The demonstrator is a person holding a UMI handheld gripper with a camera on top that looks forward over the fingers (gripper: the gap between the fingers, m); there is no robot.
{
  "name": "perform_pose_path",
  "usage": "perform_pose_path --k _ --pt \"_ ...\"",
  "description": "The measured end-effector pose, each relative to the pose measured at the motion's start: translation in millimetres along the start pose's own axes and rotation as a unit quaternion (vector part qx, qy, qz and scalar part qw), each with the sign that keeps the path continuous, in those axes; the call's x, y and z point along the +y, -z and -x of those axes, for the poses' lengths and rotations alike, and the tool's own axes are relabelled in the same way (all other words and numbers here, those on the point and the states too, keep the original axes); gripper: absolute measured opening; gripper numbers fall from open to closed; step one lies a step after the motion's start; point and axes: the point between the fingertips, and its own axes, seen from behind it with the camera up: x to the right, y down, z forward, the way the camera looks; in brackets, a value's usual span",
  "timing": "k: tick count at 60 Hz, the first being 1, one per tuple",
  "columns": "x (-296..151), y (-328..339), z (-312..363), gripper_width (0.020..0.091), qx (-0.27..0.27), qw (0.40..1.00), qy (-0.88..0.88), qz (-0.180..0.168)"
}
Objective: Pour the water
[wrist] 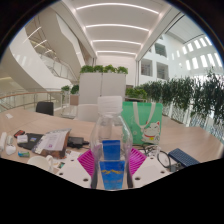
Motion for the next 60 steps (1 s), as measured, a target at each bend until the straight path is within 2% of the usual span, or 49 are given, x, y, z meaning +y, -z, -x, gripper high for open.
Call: perform_pose_path --k 4,5,7,15,17,27,31,34,37,40,41,49,60 --pt "18.6 -3.1 -13.0 0.0402 -0.002 1.000 -0.011 0.011" --pt "34.6 -7.7 -9.9 0.0403 -0.003 1.000 -0.016 0.011" --pt "42.1 -5.8 -10.9 0.0389 -0.007 1.000 -0.026 0.013" --pt "74.1 -3.9 -8.7 0.0404 -0.030 0.998 -0.043 0.022" --pt "72.4 -1.1 -8.1 0.0404 -0.032 0.998 -0.044 0.008" --pt "73.4 -2.7 -8.2 0.0422 -0.038 0.998 -0.045 0.004" --pt "71.8 -3.2 -6.3 0.0499 -0.043 0.998 -0.038 0.016" --pt "77.2 2.0 -2.0 0.0564 -0.052 0.997 -0.033 0.044" --pt "82.2 10.0 -1.4 0.0686 -0.056 0.995 -0.027 0.075" --pt "82.4 20.1 -2.0 0.0830 -0.057 0.994 -0.024 0.087" --pt "80.6 25.0 -2.8 0.0848 -0.055 0.994 -0.023 0.090" --pt "63.2 75.8 -11.3 0.0835 -0.022 0.993 0.007 0.117" --pt "17.5 183.8 19.4 0.0836 0.007 0.993 0.034 0.116"
